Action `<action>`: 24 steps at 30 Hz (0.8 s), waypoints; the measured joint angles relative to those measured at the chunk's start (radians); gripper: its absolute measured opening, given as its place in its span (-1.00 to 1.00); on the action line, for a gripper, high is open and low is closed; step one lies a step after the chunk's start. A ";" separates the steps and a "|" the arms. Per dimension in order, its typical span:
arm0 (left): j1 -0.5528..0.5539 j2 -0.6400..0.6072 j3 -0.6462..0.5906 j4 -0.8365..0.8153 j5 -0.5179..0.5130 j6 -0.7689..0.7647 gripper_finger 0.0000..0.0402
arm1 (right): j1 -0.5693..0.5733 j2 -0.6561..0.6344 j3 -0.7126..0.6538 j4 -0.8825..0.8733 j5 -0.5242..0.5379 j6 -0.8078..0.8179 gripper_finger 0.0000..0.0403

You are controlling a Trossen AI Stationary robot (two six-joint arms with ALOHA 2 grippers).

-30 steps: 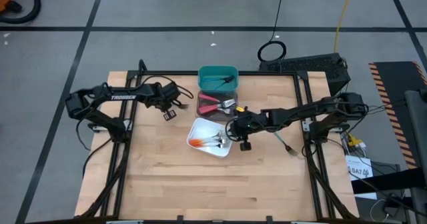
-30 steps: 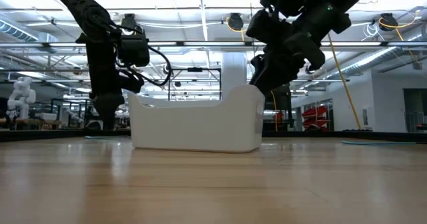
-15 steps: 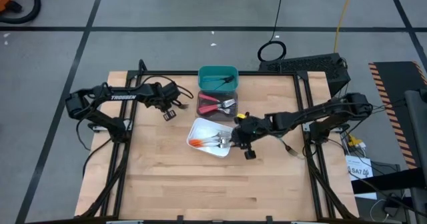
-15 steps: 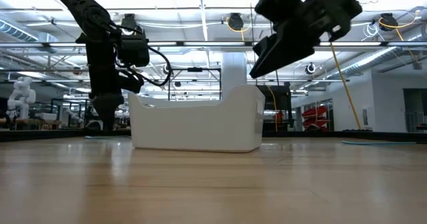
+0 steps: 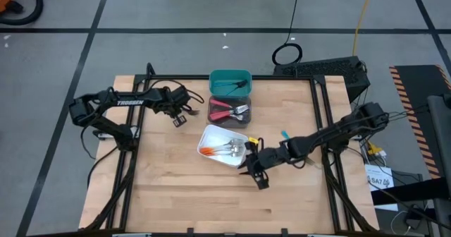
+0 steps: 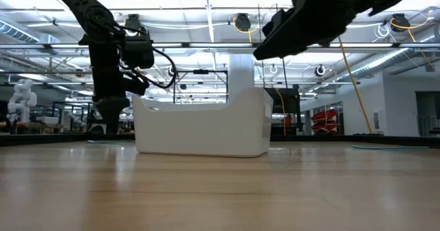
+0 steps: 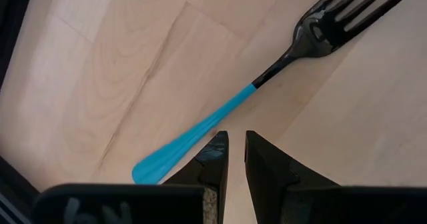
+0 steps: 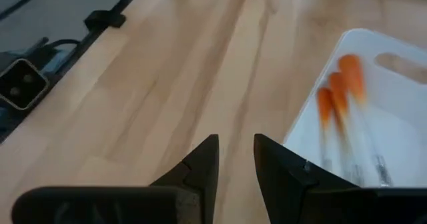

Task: Sort silverware by color (type)
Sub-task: Adjust the white bin

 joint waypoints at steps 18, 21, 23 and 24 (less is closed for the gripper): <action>0.000 0.000 0.000 -0.018 0.000 -0.041 -0.62 | 0.025 0.133 0.000 0.045 0.141 0.056 -0.56; 0.000 0.000 0.000 -0.018 0.000 -0.041 -0.56 | 0.021 0.132 0.000 0.020 0.185 0.068 -0.56; 0.000 0.000 0.000 -0.017 0.000 -0.041 -0.52 | 0.019 0.128 0.000 -0.003 0.189 0.076 -0.56; 0.000 0.000 0.000 -0.017 0.000 -0.041 -0.50 | 0.018 0.127 0.000 -0.011 0.189 0.078 -0.56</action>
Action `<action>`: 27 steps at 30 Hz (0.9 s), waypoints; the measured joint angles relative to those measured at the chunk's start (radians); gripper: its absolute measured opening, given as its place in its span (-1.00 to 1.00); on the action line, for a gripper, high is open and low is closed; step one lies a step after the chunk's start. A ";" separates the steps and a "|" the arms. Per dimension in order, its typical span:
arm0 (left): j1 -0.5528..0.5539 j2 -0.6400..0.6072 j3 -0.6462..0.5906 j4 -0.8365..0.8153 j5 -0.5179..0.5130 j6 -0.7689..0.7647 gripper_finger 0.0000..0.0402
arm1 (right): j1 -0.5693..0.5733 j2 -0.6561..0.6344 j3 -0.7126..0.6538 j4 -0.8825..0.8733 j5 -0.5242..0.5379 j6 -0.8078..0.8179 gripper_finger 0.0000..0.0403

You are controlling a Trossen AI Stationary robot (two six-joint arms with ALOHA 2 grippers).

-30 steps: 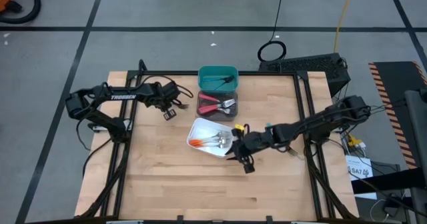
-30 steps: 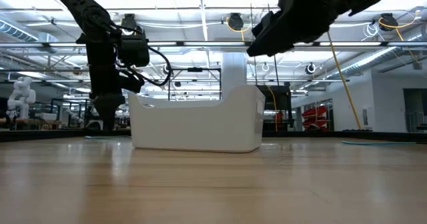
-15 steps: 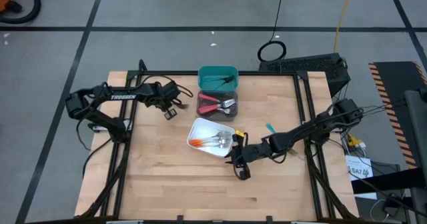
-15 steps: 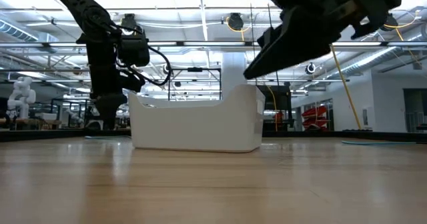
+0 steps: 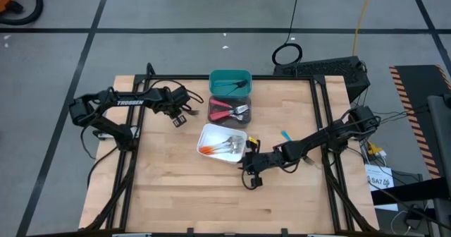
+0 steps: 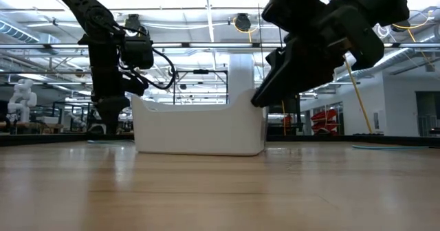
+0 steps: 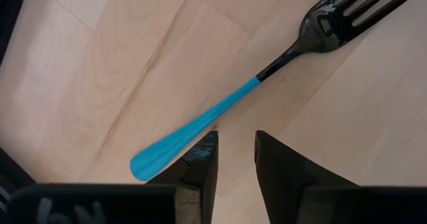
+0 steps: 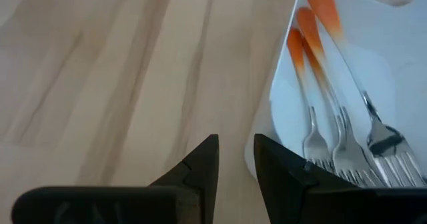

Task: Sort silverware by color (type)
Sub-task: Adjust the white bin

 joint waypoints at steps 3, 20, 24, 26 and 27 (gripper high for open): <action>0.000 0.000 0.000 0.000 0.000 0.000 -0.47 | 0.000 0.000 0.000 -0.031 0.001 0.007 -0.56; 0.000 0.000 0.000 -0.003 -0.004 0.050 -0.46 | 0.002 -0.002 -0.001 0.086 -0.084 0.027 -0.56; 0.000 0.000 0.000 0.010 -0.004 0.125 -0.46 | 0.002 0.026 -0.001 0.131 -0.078 0.016 -0.56; -0.001 0.000 0.000 0.021 0.002 0.174 -0.46 | 0.002 0.035 -0.001 0.119 -0.037 0.012 -0.56; -0.001 0.000 0.000 0.029 0.013 0.200 -0.46 | 0.002 0.035 -0.001 0.115 -0.014 0.012 -0.56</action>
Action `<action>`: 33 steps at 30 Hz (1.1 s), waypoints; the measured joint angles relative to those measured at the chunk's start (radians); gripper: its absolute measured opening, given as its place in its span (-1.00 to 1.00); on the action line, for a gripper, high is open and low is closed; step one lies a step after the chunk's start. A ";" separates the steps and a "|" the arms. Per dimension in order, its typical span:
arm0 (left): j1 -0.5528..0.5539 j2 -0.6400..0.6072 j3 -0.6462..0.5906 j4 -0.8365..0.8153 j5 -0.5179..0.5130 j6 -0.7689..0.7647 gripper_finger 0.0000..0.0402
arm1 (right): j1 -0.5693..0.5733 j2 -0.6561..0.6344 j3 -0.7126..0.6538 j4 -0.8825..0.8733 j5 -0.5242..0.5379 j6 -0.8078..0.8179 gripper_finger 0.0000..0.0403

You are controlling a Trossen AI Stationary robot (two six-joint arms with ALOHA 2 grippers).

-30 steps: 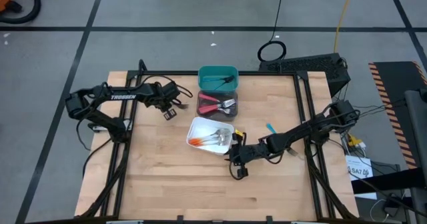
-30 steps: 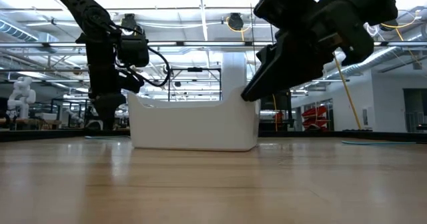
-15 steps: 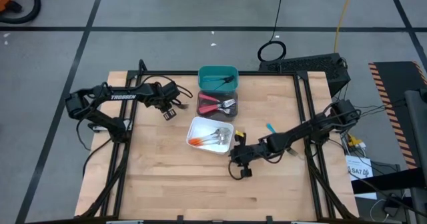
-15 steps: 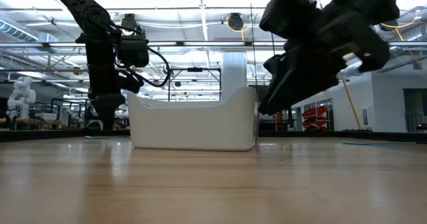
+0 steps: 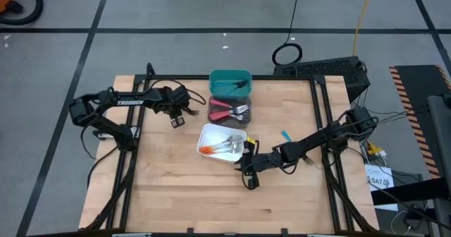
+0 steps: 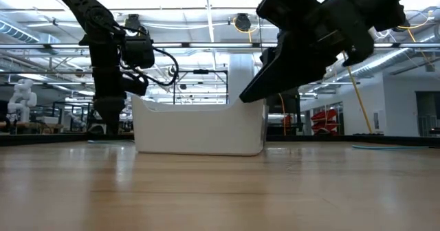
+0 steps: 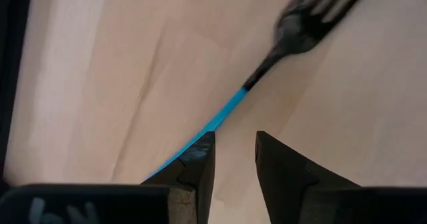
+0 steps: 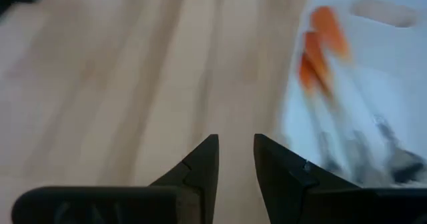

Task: Sort silverware by color (type)
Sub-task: Adjust the white bin, then put the left blue fork into the blue bin

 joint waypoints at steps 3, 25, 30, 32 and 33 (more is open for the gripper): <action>-0.001 0.000 0.000 0.029 0.025 0.077 -0.46 | 0.000 0.000 0.000 -0.019 0.042 0.005 -0.56; 0.002 0.000 0.000 0.075 0.029 0.130 -0.46 | 0.001 -0.093 0.000 -0.329 0.054 0.086 -0.56; -0.015 0.000 0.000 0.075 0.030 0.151 -0.46 | 0.044 -0.158 0.001 -0.484 0.032 0.094 -0.56; -0.028 0.000 0.000 0.076 0.032 0.168 -0.46 | 0.074 -0.170 0.001 -0.552 0.032 0.107 -0.56; -0.033 0.000 0.000 0.078 0.032 0.176 -0.46 | 0.088 -0.172 0.001 -0.572 0.031 0.117 -0.56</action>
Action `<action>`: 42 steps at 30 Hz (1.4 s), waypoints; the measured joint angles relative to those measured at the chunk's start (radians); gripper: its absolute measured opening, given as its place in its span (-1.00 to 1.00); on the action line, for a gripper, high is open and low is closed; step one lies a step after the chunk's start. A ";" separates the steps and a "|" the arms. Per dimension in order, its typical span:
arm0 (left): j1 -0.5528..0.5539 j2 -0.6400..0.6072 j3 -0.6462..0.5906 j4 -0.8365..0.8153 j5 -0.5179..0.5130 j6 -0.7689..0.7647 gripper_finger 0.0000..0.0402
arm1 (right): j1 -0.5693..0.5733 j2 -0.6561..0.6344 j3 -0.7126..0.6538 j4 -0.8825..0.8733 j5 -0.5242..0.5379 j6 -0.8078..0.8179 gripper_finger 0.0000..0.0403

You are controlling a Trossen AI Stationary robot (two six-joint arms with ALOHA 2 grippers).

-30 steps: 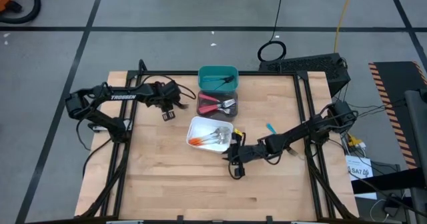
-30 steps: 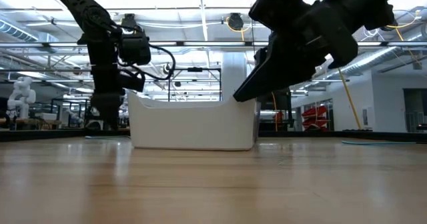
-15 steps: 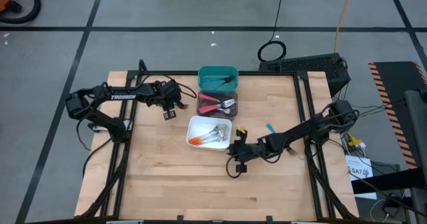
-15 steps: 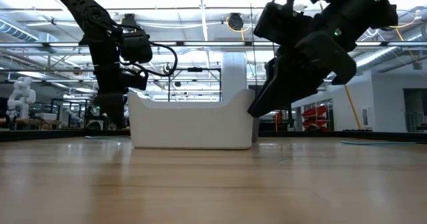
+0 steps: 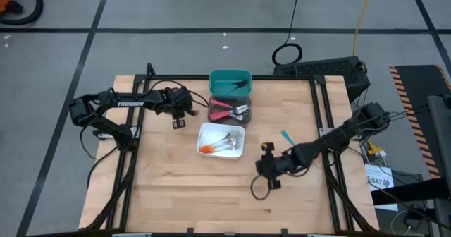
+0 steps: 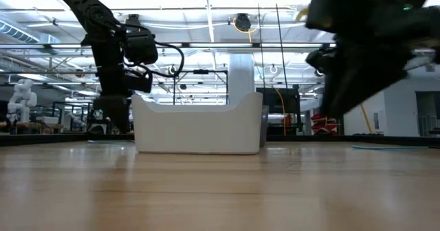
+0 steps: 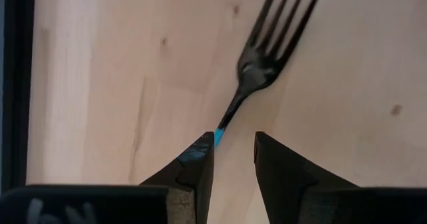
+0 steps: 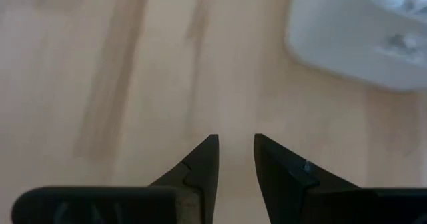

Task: Sort silverware by color (type)
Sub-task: Put the left blue fork into the blue bin

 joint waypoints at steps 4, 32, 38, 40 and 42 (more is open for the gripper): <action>-0.013 0.000 0.000 0.008 0.000 0.046 -0.43 | 0.065 0.002 0.000 -0.066 0.000 0.032 -0.56; 0.021 0.182 0.010 0.085 -0.035 0.159 -0.08 | 0.118 -0.006 0.000 -0.017 0.005 -0.094 -0.56; 0.064 0.184 0.018 0.057 0.084 0.174 -0.39 | 0.118 -0.006 0.000 0.016 0.006 -0.115 -0.56; 0.075 0.184 0.018 0.052 0.106 0.183 -0.48 | 0.118 -0.006 0.000 0.021 0.007 -0.118 -0.56; 0.084 0.184 0.018 0.048 0.120 0.193 -0.56 | 0.118 -0.006 0.000 0.021 0.007 -0.118 -0.56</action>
